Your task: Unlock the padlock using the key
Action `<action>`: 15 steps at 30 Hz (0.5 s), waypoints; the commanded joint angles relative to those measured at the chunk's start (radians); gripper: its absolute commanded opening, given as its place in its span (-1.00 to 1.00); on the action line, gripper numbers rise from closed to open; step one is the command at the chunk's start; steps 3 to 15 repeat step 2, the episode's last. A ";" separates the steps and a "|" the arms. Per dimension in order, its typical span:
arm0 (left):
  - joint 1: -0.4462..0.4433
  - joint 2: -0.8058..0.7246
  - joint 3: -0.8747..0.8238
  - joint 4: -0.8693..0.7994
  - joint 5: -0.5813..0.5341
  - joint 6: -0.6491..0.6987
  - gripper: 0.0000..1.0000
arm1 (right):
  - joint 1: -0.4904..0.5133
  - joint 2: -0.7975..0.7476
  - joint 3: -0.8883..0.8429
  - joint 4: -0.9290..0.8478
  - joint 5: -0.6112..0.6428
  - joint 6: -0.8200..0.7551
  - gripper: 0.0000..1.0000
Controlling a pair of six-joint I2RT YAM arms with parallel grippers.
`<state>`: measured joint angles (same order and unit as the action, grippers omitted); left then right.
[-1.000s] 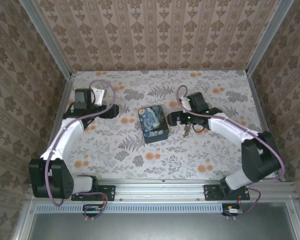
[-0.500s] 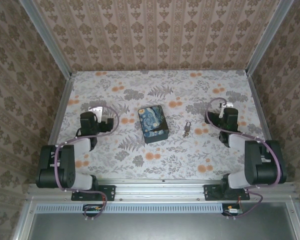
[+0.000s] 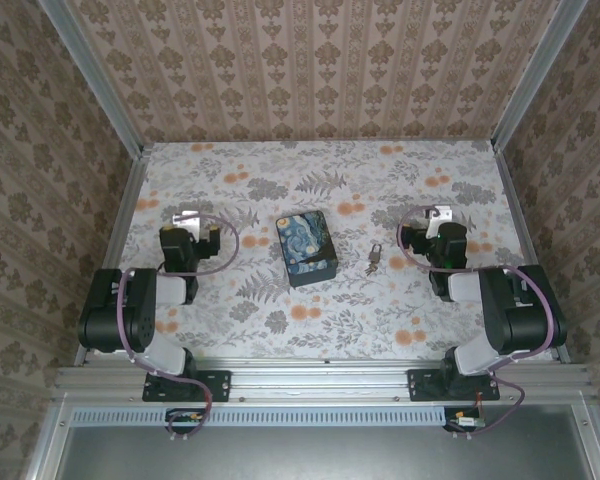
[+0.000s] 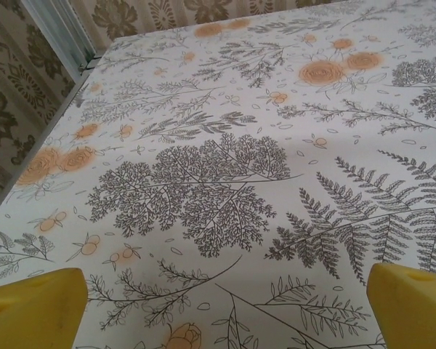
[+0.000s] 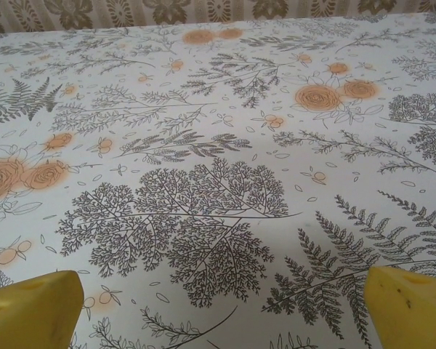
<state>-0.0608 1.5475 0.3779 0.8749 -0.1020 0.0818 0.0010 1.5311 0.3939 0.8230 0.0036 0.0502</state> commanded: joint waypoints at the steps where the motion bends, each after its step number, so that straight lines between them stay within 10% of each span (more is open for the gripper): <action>1: 0.057 -0.009 0.030 -0.022 0.137 -0.026 1.00 | -0.001 0.000 0.014 0.029 -0.001 -0.015 1.00; 15: 0.053 -0.005 0.026 -0.009 0.137 -0.019 1.00 | -0.001 0.001 0.015 0.029 -0.001 -0.015 1.00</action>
